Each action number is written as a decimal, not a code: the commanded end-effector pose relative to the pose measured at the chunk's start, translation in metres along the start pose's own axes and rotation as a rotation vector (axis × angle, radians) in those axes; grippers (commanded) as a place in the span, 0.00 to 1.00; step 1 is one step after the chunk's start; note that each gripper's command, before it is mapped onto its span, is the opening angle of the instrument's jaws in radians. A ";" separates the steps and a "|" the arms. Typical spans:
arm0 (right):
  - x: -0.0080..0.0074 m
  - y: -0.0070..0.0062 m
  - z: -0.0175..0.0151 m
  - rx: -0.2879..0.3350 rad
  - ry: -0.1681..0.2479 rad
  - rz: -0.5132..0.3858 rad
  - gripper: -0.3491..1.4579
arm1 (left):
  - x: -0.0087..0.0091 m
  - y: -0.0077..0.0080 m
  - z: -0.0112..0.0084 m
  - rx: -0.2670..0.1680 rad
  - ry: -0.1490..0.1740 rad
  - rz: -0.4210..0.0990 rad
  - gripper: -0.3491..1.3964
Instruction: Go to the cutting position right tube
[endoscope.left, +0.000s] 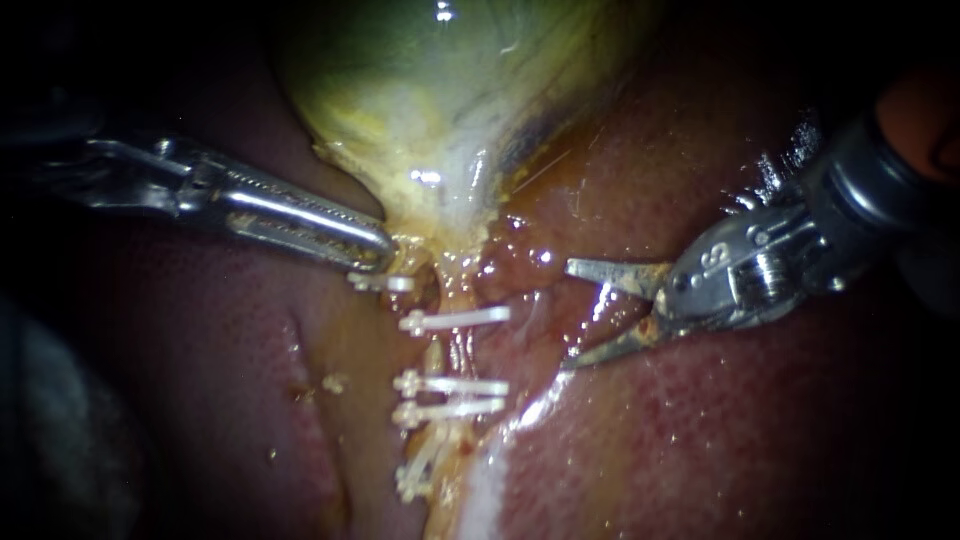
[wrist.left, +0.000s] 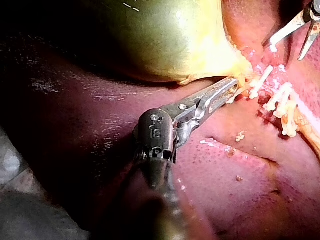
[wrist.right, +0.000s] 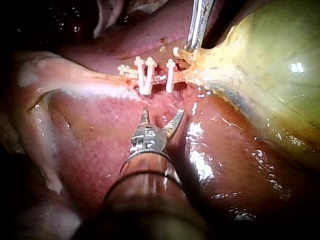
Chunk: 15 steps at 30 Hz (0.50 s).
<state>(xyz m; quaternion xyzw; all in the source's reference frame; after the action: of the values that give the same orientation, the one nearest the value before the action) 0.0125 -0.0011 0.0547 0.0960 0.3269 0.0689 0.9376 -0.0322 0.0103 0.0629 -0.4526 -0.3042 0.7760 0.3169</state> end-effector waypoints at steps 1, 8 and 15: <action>0.0000 0.0000 0.0000 0.000 0.000 0.000 0.99 | 0.0002 0.0002 -0.0004 -0.002 -0.001 -0.001 0.00; 0.0001 0.0000 -0.0001 0.001 0.000 0.000 0.99 | 0.0028 0.0019 -0.0043 -0.010 0.027 -0.020 0.00; 0.0002 0.0000 -0.0002 0.001 0.000 0.001 0.99 | 0.0045 0.0034 -0.0076 0.005 0.049 -0.038 0.00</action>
<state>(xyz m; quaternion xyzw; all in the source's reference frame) 0.0125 -0.0011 0.0544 0.0967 0.3271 0.0691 0.9375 -0.0278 0.0132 0.0548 -0.4640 -0.3022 0.7585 0.3436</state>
